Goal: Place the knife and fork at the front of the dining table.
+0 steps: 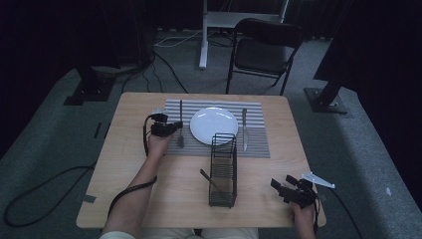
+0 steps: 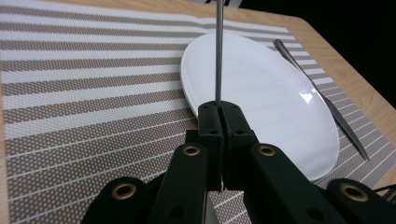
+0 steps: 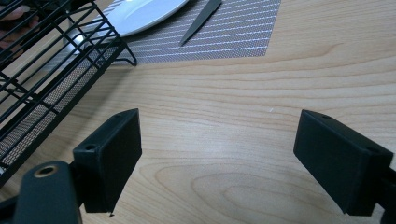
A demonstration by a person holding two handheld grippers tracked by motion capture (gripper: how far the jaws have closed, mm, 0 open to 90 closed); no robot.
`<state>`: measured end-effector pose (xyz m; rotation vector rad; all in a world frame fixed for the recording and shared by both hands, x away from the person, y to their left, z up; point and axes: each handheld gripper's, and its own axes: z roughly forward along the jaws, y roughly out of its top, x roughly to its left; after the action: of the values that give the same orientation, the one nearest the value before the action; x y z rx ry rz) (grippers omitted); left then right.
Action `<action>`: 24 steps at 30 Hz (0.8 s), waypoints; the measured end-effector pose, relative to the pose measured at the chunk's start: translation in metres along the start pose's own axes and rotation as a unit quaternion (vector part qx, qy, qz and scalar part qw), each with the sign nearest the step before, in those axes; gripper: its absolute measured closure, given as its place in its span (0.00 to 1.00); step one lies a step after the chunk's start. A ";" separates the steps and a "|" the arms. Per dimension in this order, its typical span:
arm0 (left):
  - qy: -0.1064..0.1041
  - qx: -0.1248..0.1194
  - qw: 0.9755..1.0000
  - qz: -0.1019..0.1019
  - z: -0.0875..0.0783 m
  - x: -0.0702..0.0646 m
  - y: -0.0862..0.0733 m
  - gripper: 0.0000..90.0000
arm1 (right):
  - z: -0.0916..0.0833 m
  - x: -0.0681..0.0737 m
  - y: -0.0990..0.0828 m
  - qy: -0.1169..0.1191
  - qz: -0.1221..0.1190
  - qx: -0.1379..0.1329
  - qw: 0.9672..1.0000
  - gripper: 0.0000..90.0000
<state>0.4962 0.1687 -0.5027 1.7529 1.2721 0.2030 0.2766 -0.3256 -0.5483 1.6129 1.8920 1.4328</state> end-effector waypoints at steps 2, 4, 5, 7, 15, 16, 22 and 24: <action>0.001 0.003 1.000 -0.007 0.004 0.002 0.001 0.98 | 0.000 0.000 0.000 0.001 0.002 -0.002 1.000 0.16; 0.011 0.002 1.000 -0.016 0.008 0.004 0.000 0.97 | -0.001 -0.001 0.000 0.002 0.006 -0.004 1.000 0.16; 0.011 0.002 1.000 -0.016 0.008 0.004 0.000 0.97 | -0.001 -0.001 0.000 0.002 0.006 -0.004 1.000 0.16; 0.019 0.000 1.000 -0.023 0.011 0.005 -0.001 0.97 | -0.001 -0.002 0.000 0.003 0.007 -0.006 1.000 0.16; 0.031 0.004 0.997 -0.067 0.025 0.013 -0.004 0.96 | -0.002 -0.003 -0.001 0.007 0.011 -0.011 1.000 0.16; 0.029 0.003 0.997 -0.073 0.025 0.014 -0.004 0.95 | -0.003 -0.003 -0.001 0.008 0.012 -0.012 1.000 0.16; 0.026 0.021 0.997 -0.075 0.031 0.015 -0.007 0.95 | -0.003 -0.004 -0.001 0.010 0.016 -0.013 1.000 0.16; 0.026 0.021 0.997 -0.075 0.031 0.015 -0.007 0.94 | -0.003 -0.004 -0.001 0.010 0.015 -0.013 1.000 0.16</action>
<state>0.5167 0.1631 -0.5299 1.6874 1.4481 0.1370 0.2755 -0.3303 -0.5488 1.6283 1.8586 1.4851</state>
